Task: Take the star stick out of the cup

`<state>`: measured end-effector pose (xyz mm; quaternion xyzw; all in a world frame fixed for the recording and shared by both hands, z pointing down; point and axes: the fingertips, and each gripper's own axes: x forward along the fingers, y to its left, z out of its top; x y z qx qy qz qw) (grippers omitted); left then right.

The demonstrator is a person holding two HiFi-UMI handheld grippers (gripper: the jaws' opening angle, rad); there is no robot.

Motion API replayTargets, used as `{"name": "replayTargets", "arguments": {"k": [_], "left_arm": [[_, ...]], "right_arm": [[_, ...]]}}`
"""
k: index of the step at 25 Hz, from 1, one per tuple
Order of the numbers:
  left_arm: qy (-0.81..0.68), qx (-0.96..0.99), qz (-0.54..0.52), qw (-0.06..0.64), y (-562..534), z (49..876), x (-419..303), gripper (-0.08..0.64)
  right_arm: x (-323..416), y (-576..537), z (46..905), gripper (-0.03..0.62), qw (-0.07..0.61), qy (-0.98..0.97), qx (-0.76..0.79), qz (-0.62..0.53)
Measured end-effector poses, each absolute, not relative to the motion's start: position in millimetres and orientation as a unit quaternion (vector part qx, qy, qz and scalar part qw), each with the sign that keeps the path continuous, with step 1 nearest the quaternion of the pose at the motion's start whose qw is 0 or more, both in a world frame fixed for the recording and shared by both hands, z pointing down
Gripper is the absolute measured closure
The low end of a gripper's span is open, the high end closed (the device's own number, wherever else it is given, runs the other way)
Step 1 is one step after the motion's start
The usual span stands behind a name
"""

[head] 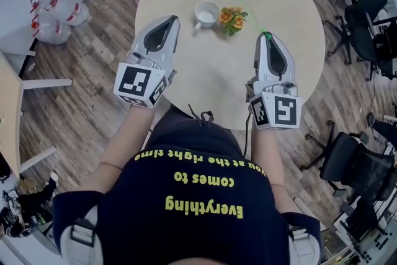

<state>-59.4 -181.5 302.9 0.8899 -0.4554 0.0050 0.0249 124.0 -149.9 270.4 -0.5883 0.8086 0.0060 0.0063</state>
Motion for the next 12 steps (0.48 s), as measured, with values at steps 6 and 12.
{"name": "replayTargets", "arguments": {"k": [6,12], "left_arm": [[-0.453,0.891,0.001,0.017,-177.9,296.6,-55.8,0.558],[-0.449,0.893,0.0,0.014,-174.7,294.6,-50.2,0.558]], "right_arm": [[129.3,-142.4,263.3,0.565,0.01,0.806,-0.592,0.017],[132.8,-135.4,260.8,0.563,0.024,0.807,-0.59,0.019]]}}
